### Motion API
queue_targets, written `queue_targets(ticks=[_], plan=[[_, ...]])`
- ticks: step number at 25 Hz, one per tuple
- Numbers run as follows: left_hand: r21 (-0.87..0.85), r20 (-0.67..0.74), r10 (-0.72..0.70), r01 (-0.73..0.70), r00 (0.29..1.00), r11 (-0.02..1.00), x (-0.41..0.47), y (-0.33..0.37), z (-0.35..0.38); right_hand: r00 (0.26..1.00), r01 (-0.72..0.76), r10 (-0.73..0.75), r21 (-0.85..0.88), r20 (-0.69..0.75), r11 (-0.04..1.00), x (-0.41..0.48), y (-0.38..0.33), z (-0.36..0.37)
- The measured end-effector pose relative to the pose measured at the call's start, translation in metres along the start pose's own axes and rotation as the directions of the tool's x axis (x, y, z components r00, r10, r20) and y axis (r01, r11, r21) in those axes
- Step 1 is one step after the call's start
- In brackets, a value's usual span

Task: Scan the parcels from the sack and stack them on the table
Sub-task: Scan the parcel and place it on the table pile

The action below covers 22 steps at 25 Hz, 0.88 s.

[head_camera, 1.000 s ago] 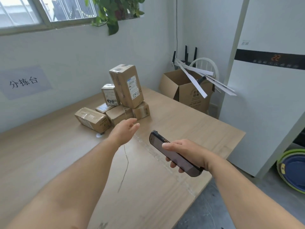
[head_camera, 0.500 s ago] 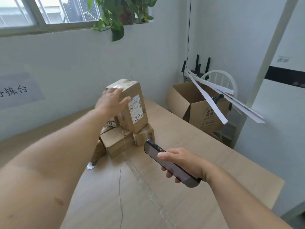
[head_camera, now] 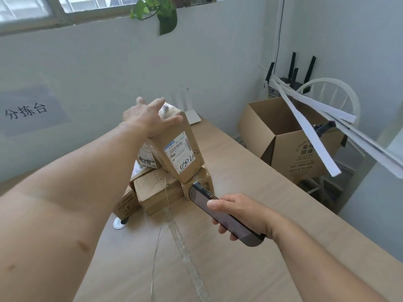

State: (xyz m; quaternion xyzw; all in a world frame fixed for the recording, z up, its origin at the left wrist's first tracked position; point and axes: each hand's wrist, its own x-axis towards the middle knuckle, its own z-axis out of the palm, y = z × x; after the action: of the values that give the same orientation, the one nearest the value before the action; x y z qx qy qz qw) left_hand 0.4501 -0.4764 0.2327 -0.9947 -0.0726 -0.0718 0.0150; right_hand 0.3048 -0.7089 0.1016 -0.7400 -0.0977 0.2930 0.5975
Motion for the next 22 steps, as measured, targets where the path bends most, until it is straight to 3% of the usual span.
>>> queue_targets(ticks=[3, 7, 12, 15, 18, 22], plan=[[-0.065, 0.051, -0.077, 0.081, 0.996, 0.995, 0.004, -0.012, -0.003, 1.000, 0.002, -0.002, 0.003, 0.027, 1.000, 0.003, 0.005, -0.009], [-0.195, 0.151, -0.057, 0.086, 0.987, 0.977, -0.006, -0.024, 0.001, 0.999, -0.007, 0.008, -0.023, 0.051, 1.000, 0.003, 0.008, -0.016], [-0.182, 0.207, -0.175, 0.214, 0.963, 0.960, -0.028, -0.051, -0.003, 0.994, 0.005, -0.002, -0.035, 0.106, 0.999, -0.003, 0.006, -0.014], [-0.169, 0.288, -0.240, 0.296, 0.927, 0.940, -0.049, -0.056, -0.002, 0.989, 0.023, -0.019, -0.028, 0.145, 0.999, -0.007, 0.004, -0.009], [-0.303, 0.415, -0.240, 0.382, 0.878, 0.873, -0.078, -0.062, 0.006, 0.983, 0.030, -0.019, -0.053, 0.181, 0.998, -0.008, 0.004, -0.003], [-0.512, 0.309, -0.288, 0.414, 0.906, 0.753, -0.140, -0.092, 0.032, 0.970, -0.001, 0.014, -0.052, 0.244, 0.999, -0.015, 0.010, 0.028]])
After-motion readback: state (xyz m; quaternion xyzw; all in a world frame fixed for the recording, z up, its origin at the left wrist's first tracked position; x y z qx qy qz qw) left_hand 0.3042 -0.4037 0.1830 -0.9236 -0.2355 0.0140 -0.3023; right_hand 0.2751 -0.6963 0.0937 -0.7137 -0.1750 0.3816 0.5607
